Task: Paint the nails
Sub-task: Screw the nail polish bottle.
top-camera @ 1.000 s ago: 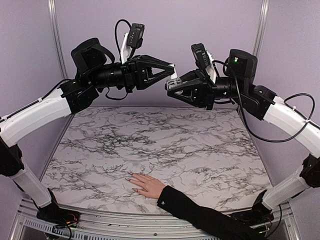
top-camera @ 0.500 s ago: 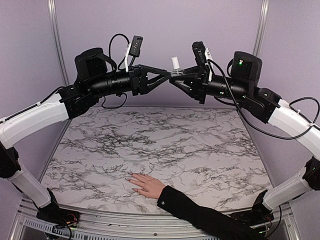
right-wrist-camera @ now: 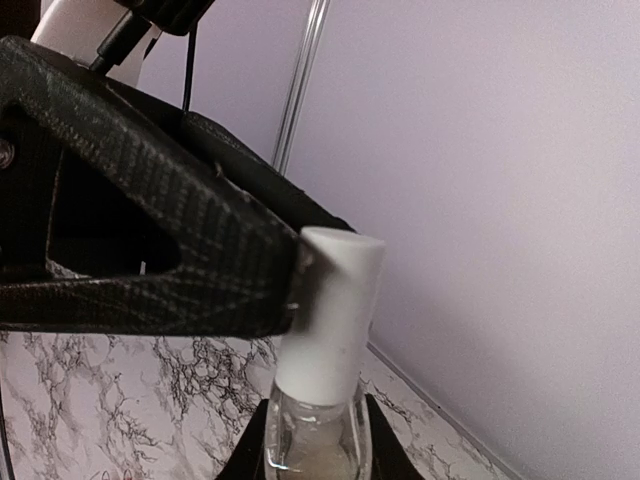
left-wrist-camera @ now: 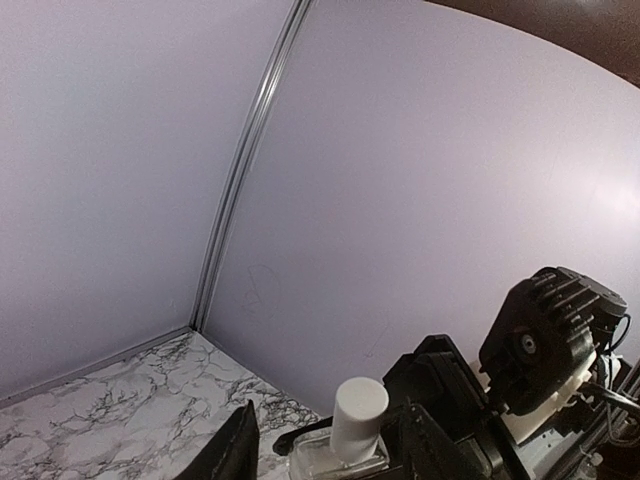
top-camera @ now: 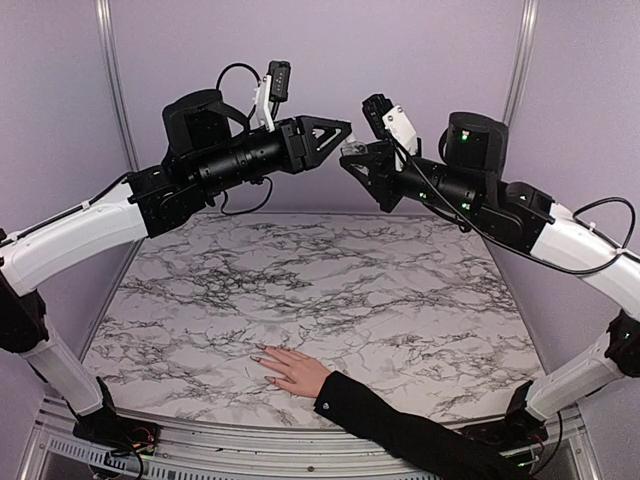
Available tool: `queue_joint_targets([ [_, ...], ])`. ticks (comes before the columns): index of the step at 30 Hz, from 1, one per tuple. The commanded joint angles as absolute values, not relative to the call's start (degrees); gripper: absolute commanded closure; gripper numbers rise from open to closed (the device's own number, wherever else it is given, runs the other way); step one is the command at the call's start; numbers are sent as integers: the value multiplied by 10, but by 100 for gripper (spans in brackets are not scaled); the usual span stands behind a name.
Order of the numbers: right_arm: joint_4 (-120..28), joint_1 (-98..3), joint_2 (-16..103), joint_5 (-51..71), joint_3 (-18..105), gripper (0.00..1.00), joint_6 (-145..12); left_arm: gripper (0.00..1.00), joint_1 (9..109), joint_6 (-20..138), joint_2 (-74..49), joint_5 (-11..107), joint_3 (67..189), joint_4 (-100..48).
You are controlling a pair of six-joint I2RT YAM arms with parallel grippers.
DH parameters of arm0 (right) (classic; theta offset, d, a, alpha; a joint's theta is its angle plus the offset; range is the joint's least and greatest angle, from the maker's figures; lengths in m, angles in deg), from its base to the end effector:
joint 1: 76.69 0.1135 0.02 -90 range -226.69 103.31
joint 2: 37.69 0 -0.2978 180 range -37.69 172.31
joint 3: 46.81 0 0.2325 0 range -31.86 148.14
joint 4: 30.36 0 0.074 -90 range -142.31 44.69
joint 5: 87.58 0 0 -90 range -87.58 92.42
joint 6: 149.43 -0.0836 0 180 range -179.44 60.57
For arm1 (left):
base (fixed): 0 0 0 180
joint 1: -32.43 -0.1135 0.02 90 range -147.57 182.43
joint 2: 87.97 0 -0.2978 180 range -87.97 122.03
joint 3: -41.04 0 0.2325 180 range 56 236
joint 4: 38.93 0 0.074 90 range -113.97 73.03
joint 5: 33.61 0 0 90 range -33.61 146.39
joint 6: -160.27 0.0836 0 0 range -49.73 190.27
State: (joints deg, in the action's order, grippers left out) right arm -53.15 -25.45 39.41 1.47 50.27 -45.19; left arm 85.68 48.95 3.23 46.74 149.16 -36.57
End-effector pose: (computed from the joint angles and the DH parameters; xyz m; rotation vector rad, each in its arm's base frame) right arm 0.2073 0.2560 0.4755 -0.8768 1.3877 0.4830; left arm 0.2281 -0.3289 0.5182 0.5379 1.3185 -1.2038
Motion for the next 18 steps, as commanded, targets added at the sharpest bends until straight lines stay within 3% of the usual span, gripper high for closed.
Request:
queue_joint_targets([
  [1, -534, -245, 400, -28, 507, 100, -440, 52, 859, 466, 49, 493, 1514, -377],
  [8, -544, -240, 409, -34, 518, 100, -433, 67, 860, 462, 51, 490, 1511, -379],
  [15, -544, -240, 412, -18, 527, 100, -433, 95, 859, 463, 54, 470, 1508, -383],
  [18, -537, -240, 410, 6, 534, 100, -439, 100, 859, 463, 52, 448, 1497, -384],
])
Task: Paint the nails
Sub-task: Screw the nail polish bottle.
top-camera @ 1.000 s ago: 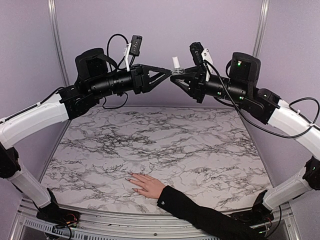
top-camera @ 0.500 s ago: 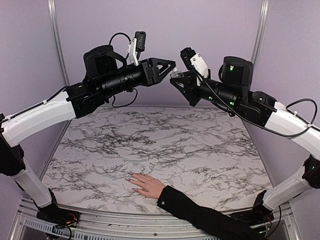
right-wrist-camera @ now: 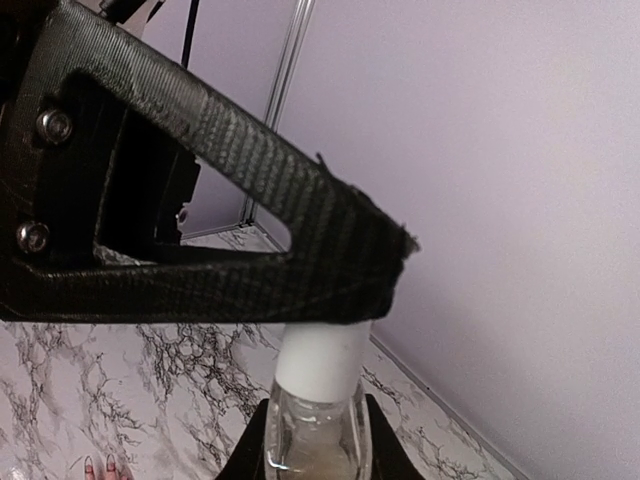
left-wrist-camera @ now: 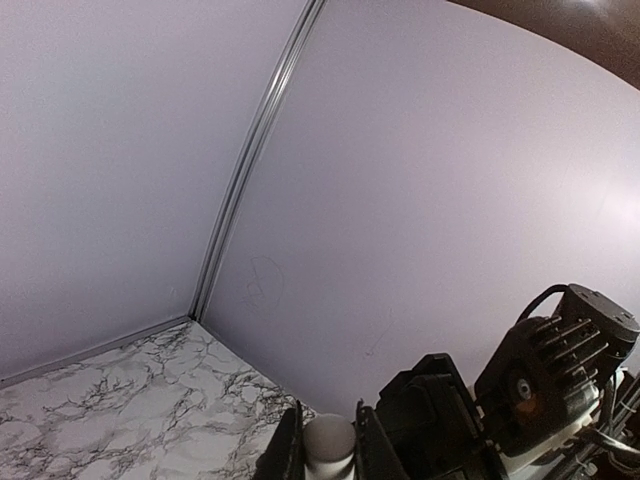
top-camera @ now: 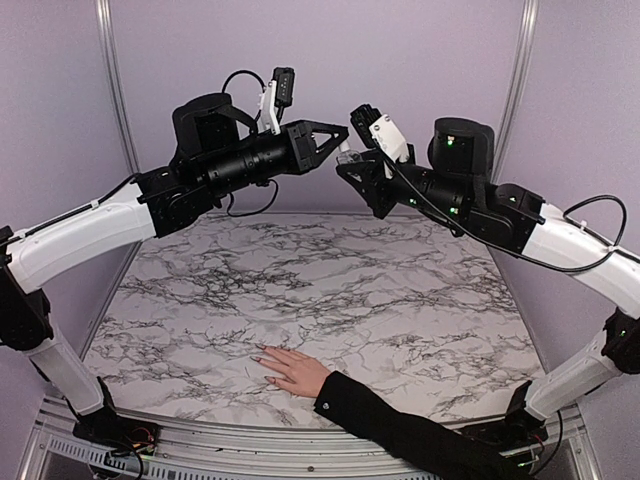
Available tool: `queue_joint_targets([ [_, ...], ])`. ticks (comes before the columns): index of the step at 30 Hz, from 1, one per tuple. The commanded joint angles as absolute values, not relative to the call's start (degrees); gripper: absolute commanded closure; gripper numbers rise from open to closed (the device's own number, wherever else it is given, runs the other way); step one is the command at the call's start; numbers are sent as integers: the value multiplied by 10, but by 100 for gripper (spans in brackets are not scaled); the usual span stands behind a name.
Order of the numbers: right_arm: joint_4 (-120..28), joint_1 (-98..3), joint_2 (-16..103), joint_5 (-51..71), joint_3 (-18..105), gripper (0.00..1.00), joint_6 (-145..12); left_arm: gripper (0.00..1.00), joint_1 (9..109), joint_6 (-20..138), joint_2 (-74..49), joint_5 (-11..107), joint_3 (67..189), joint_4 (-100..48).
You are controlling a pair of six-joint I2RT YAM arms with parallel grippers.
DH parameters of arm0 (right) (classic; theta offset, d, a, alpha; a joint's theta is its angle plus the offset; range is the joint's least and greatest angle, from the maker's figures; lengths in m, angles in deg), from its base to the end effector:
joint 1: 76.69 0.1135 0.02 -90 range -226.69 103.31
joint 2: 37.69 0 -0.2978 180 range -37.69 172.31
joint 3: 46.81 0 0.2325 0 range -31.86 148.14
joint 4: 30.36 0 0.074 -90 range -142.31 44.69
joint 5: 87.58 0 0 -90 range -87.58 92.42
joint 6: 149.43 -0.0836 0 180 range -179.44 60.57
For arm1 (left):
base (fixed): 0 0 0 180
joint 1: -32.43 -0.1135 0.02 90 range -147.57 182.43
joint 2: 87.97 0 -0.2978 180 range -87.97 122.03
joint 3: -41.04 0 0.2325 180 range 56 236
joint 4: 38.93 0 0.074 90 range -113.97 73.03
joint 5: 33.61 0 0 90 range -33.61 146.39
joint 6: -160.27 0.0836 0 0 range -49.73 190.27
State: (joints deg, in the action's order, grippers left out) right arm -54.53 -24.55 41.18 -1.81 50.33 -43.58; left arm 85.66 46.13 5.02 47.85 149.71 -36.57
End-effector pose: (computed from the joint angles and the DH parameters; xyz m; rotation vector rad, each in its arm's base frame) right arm 0.2134 0.2645 0.4624 -0.8980 1.4322 0.4153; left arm 0.2366 -0.3373 0.5098 0.4949 1.3644 -1.2262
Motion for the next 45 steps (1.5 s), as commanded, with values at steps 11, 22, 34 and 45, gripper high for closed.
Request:
queue_joint_targets([
  [11, -475, -309, 389, 314, 547, 100, -534, 100, 849, 483, 54, 247, 1461, -398],
  [22, -379, -319, 392, 608, 544, 100, -590, 100, 839, 485, 88, 5, 1466, -398],
  [34, -388, -320, 387, 623, 543, 100, -597, 96, 829, 488, 98, 1, 1492, -398],
  [45, -432, -328, 376, 595, 520, 100, -563, 57, 789, 507, 40, 105, 1476, -398],
])
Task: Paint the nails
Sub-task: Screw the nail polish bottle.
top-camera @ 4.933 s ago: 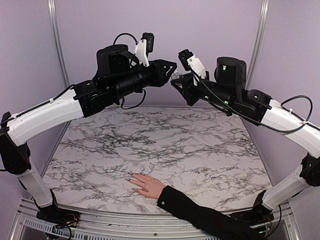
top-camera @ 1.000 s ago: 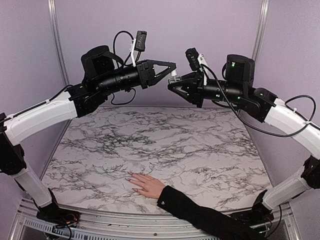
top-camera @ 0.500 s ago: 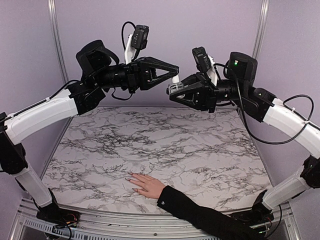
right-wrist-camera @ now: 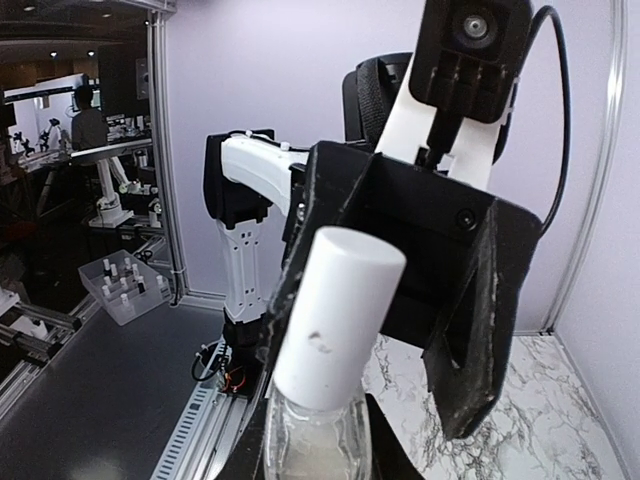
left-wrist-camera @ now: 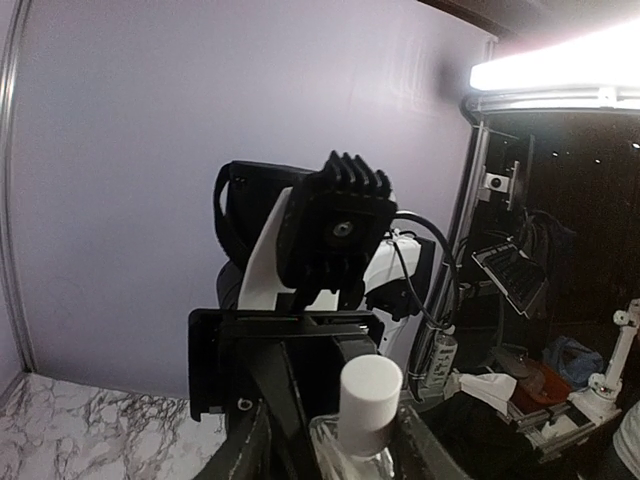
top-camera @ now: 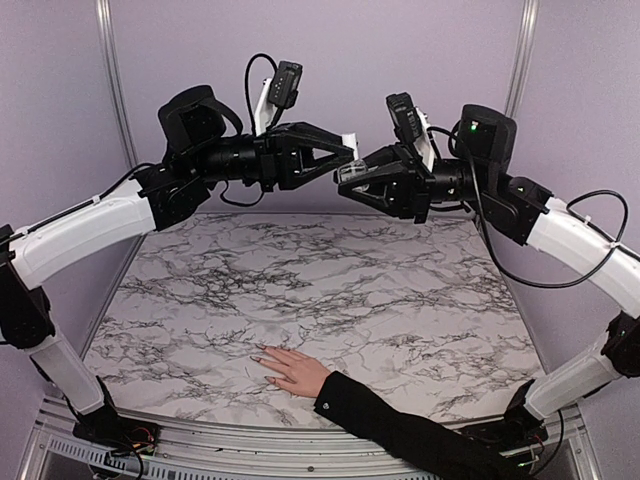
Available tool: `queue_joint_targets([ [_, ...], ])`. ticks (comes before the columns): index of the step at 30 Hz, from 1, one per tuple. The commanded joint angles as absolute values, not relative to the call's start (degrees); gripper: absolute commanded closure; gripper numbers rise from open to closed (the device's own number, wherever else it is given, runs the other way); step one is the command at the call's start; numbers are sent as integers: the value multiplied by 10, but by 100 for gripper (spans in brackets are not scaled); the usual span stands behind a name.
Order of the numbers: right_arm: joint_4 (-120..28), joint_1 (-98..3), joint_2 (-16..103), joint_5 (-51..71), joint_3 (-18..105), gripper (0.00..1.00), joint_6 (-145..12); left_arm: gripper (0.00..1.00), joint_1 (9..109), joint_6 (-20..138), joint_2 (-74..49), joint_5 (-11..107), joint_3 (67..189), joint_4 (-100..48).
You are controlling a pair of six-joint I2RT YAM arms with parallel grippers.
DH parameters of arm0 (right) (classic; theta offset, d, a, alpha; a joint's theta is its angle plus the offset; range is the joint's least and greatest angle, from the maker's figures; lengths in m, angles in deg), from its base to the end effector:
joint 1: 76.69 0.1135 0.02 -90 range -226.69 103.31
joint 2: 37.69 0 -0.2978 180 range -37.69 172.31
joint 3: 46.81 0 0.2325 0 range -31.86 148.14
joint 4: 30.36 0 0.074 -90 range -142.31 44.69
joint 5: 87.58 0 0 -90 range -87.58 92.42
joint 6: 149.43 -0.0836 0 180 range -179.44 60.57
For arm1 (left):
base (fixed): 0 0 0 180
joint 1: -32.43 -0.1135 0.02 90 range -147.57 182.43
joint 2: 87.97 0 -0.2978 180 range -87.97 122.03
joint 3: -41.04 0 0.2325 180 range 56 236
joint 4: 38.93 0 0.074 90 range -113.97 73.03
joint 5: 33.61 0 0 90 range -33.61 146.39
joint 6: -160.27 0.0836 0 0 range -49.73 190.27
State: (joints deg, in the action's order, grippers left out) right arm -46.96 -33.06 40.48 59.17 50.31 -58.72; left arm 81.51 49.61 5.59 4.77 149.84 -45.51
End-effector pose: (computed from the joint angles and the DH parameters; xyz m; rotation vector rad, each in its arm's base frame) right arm 0.1679 0.2566 0.4854 -1.3413 1.0654 1.3194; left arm 0.1992 -0.3298 0.5186 1.1590 0.9808 -1.5337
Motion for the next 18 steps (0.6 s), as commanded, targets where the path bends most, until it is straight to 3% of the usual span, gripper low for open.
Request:
queue_joint_targets([
  [1, -444, -328, 377, 588, 522, 100, -556, 55, 783, 508, 29, 125, 1469, -398],
  [4, -493, -328, 377, 537, 529, 100, -540, 48, 776, 529, -10, 188, 1439, -398],
  [9, -528, -325, 373, 324, 529, 100, -522, 42, 779, 534, -45, 305, 1413, -395],
  [18, -572, -267, 400, -11, 544, 100, -456, 43, 842, 543, -23, 493, 1446, -373],
])
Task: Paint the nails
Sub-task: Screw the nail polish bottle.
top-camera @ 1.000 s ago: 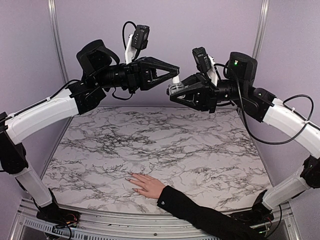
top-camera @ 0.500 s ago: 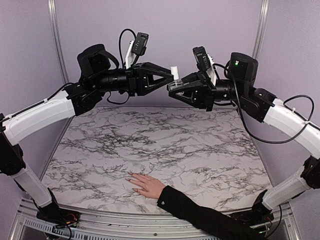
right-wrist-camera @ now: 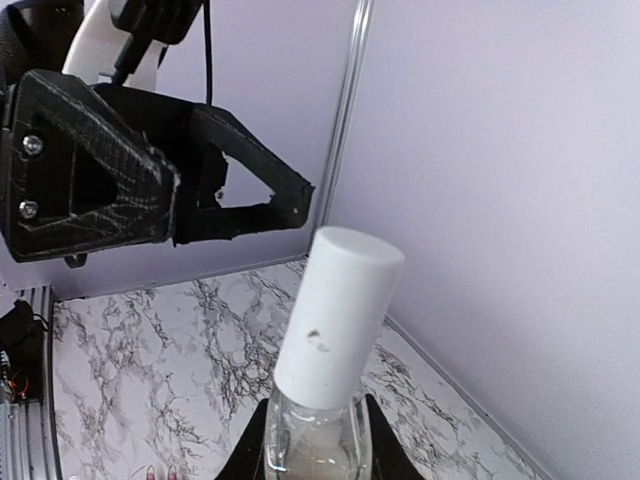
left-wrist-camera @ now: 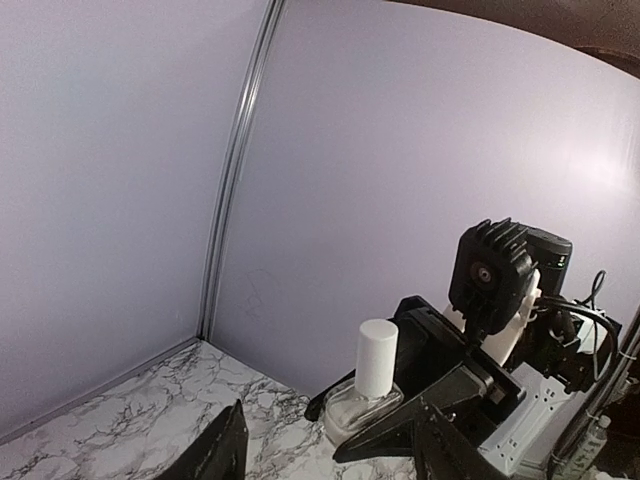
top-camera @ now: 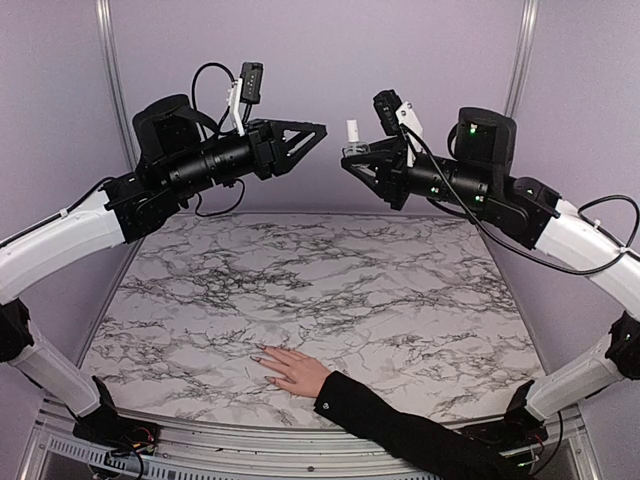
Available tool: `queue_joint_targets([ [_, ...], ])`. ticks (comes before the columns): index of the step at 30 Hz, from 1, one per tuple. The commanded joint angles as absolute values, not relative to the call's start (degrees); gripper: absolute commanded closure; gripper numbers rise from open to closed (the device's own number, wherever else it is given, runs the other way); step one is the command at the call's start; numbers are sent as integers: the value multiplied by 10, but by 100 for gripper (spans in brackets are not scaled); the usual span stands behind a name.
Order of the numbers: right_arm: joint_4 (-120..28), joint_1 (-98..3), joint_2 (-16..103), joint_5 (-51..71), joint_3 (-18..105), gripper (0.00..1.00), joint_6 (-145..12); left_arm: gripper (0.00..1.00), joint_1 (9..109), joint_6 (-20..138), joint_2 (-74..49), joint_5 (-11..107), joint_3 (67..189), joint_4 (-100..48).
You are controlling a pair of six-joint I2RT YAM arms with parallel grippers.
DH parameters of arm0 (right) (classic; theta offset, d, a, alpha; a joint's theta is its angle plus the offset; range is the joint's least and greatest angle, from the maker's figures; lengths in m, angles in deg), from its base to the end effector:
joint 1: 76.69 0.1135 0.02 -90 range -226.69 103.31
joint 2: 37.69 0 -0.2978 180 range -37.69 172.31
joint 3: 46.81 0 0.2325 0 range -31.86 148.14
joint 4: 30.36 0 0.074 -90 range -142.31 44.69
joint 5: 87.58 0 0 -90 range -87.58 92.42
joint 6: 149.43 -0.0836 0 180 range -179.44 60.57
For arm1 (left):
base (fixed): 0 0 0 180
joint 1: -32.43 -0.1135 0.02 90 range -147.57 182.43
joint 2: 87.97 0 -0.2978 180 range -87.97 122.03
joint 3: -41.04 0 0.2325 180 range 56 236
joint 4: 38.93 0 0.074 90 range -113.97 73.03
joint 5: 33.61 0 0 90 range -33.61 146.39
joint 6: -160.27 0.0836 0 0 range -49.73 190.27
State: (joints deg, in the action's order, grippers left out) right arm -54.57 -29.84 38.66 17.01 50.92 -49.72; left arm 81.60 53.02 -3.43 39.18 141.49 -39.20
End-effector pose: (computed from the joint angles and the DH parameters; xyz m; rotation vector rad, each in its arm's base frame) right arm 0.2041 0.2485 0.4800 -0.9604 1.3601 0.7015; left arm 0.2186 -0.2909 0.5166 0.6419 1.2410 -1.1722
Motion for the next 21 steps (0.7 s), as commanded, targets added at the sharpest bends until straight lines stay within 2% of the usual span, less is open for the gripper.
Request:
queue_joint_targets([
  [1, -575, -261, 403, -32, 545, 100, -453, 43, 849, 546, -16, 505, 1454, -369],
  [7, -585, -242, 416, -89, 553, 100, -439, 46, 870, 551, 35, 547, 1520, -308],
  [12, -588, -235, 421, -106, 555, 100, -435, 59, 875, 535, 56, 555, 1539, -307],
  [18, -586, -233, 422, -109, 557, 100, -431, 62, 876, 530, 64, 577, 1546, -292],
  [21, -587, -233, 425, -104, 560, 100, -428, 69, 875, 529, 69, 576, 1553, -283],
])
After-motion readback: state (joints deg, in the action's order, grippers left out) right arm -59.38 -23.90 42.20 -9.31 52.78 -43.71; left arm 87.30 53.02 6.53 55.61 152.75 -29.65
